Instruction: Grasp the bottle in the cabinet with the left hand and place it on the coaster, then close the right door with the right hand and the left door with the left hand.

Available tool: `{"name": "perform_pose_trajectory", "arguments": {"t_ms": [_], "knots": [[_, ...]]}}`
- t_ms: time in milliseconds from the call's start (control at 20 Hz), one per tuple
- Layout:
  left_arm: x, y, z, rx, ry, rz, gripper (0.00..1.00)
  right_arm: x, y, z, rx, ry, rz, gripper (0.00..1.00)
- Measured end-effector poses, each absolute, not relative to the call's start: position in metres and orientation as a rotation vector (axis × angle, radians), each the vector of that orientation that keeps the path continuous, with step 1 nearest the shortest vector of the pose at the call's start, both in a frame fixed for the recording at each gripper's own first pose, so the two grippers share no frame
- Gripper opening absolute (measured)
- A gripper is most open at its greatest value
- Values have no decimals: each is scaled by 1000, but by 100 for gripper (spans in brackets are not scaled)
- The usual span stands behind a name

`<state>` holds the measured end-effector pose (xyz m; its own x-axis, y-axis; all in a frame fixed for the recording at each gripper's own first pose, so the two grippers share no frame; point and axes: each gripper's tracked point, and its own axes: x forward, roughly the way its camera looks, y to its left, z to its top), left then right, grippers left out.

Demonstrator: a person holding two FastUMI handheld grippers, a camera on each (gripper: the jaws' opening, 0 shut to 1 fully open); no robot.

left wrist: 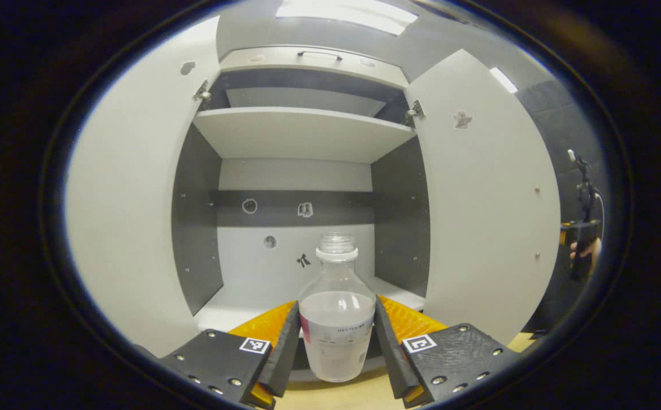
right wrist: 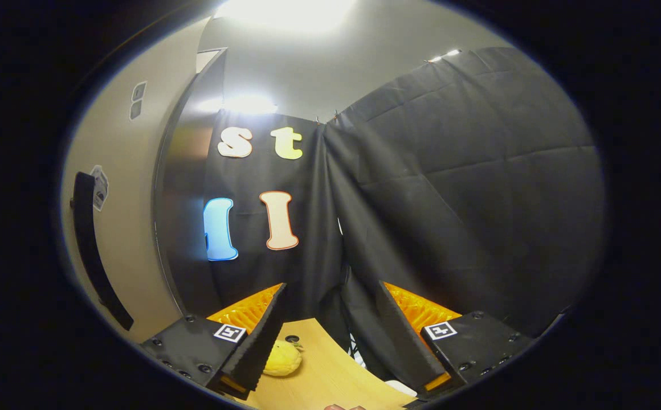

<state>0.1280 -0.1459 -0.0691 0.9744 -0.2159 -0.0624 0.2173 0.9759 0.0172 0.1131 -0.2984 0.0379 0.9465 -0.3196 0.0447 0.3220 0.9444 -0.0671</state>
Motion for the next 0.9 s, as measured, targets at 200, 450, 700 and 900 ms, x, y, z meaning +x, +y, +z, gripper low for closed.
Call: {"name": "perform_pose_trajectory", "arguments": {"t_ms": [200,450,700,900], "knots": [[85,-126,-126,-20,140,-204,69,98,-292,53,-75,-55,-323,92],[43,-110,-178,-55,171,-185,69,82,-271,36,-4,20,-306,92],[8,-107,-232,-15,150,-154,69,69,-262,31,-39,80,-295,98],[-18,-120,-290,4,201,-180,69,57,-263,29,-22,116,-323,98]]}}
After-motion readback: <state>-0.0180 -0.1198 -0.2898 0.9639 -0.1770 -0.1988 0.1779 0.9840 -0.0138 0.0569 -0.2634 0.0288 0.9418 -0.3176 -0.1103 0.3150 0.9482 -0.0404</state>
